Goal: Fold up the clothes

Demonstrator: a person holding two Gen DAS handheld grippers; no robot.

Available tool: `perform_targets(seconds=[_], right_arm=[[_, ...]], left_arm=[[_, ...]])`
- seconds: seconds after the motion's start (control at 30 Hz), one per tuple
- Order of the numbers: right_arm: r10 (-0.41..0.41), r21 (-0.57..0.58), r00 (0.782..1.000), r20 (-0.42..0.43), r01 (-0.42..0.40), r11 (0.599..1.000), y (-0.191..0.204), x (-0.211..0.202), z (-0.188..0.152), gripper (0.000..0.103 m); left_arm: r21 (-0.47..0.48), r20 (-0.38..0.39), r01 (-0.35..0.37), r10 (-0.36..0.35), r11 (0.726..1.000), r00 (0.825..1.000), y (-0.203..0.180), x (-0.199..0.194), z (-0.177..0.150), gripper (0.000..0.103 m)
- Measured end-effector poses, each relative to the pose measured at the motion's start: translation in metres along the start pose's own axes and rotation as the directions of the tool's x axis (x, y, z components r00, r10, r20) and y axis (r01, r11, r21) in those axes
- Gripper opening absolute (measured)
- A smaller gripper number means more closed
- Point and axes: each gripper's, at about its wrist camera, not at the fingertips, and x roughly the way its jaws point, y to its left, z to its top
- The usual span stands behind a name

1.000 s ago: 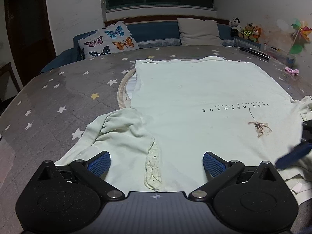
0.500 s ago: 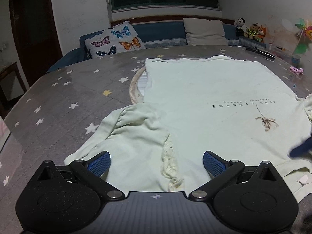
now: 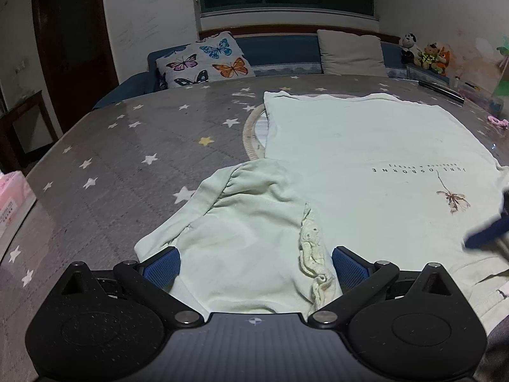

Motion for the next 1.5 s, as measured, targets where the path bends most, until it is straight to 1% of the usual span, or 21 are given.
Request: perform_targets(seconds=[0.03, 0.1, 0.27, 0.37, 0.47, 0.53, 0.63, 0.77, 0.97, 1.03, 1.07, 1.17, 1.23, 1.3, 1.33, 1.4, 1.5], right_arm=[[0.013, -0.012, 1.000, -0.004, -0.013, 1.000, 0.004, -0.002, -0.002, 0.096], [0.006, -0.003, 1.000, 0.009, -0.006, 1.000, 0.005, -0.007, -0.004, 0.096], [-0.093, 0.152, 0.991, 0.091, 0.079, 0.985, -0.019, -0.036, -0.018, 0.096], [-0.146, 0.253, 0.985, 0.092, 0.119, 0.960, -0.033, -0.051, -0.036, 0.096], [-0.167, 0.285, 0.983, 0.081, 0.137, 0.949, -0.035, -0.061, -0.051, 0.096], [-0.184, 0.312, 0.978, 0.103, 0.144, 0.939, -0.037, -0.073, -0.056, 0.096], [-0.267, 0.370, 0.952, 0.149, 0.196, 0.908, -0.051, -0.091, -0.061, 0.096], [-0.379, 0.457, 0.908, 0.177, 0.266, 0.849, -0.079, -0.104, -0.067, 0.096], [-0.489, 0.564, 0.861, 0.137, 0.338, 0.753, -0.115, -0.113, -0.085, 0.095], [-0.513, 0.595, 0.849, 0.126, 0.349, 0.724, -0.121, -0.119, -0.093, 0.090], [-0.523, 0.604, 0.843, 0.124, 0.354, 0.714, -0.122, -0.122, -0.096, 0.089], [-0.554, 0.598, 0.824, 0.118, 0.386, 0.703, -0.118, -0.127, -0.098, 0.087], [-0.573, 0.592, 0.813, 0.104, 0.412, 0.693, -0.116, -0.128, -0.097, 0.082], [-0.590, 0.587, 0.802, 0.093, 0.435, 0.683, -0.115, -0.130, -0.097, 0.080], [-0.606, 0.584, 0.791, 0.086, 0.453, 0.674, -0.114, -0.131, -0.097, 0.080], [-0.655, 0.567, 0.753, 0.058, 0.515, 0.643, -0.110, -0.134, -0.098, 0.079], [-0.710, 0.560, 0.704, 0.020, 0.580, 0.591, -0.103, -0.141, -0.103, 0.074]], left_arm=[[-0.002, 0.000, -0.001, 0.001, 1.000, 1.000, 0.000, -0.001, 0.000, 0.103], [-0.005, 0.003, -0.001, 0.001, 1.000, 1.000, 0.001, -0.003, 0.000, 0.103], [-0.004, 0.001, -0.002, 0.002, 1.000, 1.000, 0.000, -0.004, -0.001, 0.103], [-0.003, -0.004, -0.001, 0.001, 1.000, 1.000, 0.001, -0.001, -0.002, 0.103], [0.001, -0.006, -0.004, 0.004, 1.000, 1.000, -0.001, -0.001, 0.000, 0.103], [0.009, -0.004, -0.009, 0.009, 1.000, 1.000, -0.003, -0.002, 0.002, 0.103], [0.017, 0.011, -0.004, 0.003, 1.000, 1.000, -0.006, -0.006, 0.006, 0.103], [0.034, 0.041, 0.011, -0.012, 0.999, 0.999, -0.014, -0.013, 0.014, 0.103], [0.071, 0.066, 0.044, -0.048, 0.997, 0.997, -0.032, -0.013, 0.027, 0.103], [0.086, 0.074, 0.059, -0.066, 0.995, 0.995, -0.040, -0.012, 0.032, 0.103], [0.093, 0.078, 0.067, -0.074, 0.993, 0.994, -0.044, -0.012, 0.034, 0.103], [0.120, 0.084, 0.090, -0.101, 0.989, 0.991, -0.058, -0.009, 0.041, 0.103], [0.143, 0.089, 0.110, -0.123, 0.984, 0.988, -0.069, -0.008, 0.045, 0.103], [0.165, 0.091, 0.129, -0.145, 0.978, 0.985, -0.080, -0.006, 0.048, 0.103], [0.176, 0.090, 0.138, -0.155, 0.975, 0.984, -0.086, -0.005, 0.049, 0.103], [0.195, 0.087, 0.159, -0.179, 0.968, 0.980, -0.098, -0.004, 0.051, 0.103], [0.220, 0.081, 0.192, -0.213, 0.957, 0.974, -0.115, -0.002, 0.052, 0.103]])
